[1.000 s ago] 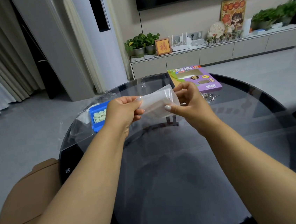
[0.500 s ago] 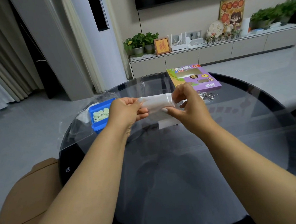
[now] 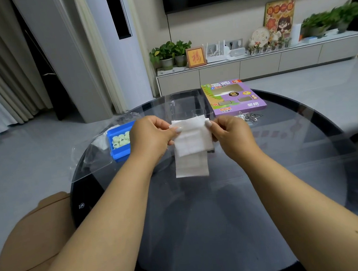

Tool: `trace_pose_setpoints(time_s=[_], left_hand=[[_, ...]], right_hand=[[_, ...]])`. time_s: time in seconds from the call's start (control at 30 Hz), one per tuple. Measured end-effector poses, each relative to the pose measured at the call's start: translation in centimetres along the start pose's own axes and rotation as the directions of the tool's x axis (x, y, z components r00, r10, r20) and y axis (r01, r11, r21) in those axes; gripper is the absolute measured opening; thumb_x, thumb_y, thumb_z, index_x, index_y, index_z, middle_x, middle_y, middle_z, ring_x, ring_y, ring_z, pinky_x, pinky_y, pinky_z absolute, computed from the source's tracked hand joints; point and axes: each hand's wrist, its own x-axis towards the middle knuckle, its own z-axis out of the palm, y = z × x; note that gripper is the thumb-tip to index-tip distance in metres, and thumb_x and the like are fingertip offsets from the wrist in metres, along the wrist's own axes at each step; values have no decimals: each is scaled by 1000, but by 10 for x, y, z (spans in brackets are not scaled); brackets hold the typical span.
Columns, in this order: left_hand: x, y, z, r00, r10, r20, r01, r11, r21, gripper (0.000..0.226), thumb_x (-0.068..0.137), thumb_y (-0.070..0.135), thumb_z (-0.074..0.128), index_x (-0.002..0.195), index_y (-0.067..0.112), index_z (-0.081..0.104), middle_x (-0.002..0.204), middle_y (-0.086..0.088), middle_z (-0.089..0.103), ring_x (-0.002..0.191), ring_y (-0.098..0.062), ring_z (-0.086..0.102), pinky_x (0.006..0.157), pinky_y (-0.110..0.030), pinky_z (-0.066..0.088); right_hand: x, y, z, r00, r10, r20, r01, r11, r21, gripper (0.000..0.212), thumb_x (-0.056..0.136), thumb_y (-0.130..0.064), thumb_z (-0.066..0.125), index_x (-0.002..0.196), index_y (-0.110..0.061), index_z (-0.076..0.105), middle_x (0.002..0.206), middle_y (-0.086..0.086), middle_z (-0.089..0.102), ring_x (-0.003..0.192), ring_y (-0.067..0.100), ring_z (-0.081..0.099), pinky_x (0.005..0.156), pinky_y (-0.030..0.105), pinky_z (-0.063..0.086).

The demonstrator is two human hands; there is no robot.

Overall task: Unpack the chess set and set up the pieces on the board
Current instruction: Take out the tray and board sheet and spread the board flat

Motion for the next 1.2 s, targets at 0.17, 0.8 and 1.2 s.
trace_pose_setpoints(time_s=[0.17, 0.8, 1.2], left_hand=[[-4, 9, -5, 987, 161, 12, -161, 969, 189, 22, 81, 29, 76, 67, 21, 61, 61, 7, 63, 52, -6, 61, 50, -19, 39], [4, 26, -15, 937, 348, -17, -348, 938, -11, 18, 87, 24, 70, 72, 27, 61, 73, 8, 60, 55, -5, 57, 53, -13, 46], [-4, 30, 12, 982, 187, -23, -186, 943, -275, 20, 87, 15, 68, 89, 25, 50, 89, -4, 56, 60, -23, 68, 57, -33, 58]], right_hand=[[0, 1, 1, 1000, 12, 8, -13, 996, 88, 30, 87, -38, 62, 110, -26, 46, 86, 2, 65, 78, 18, 62, 66, 33, 47], [-1, -13, -15, 993, -116, 25, 111, 984, 137, 22, 90, -23, 62, 84, -2, 64, 76, 1, 52, 64, 7, 43, 60, 22, 34], [2, -18, -12, 966, 142, 214, -246, 751, 613, 60, 34, -53, 90, 56, -12, 53, 79, 17, 48, 76, 27, 39, 70, 40, 29]])
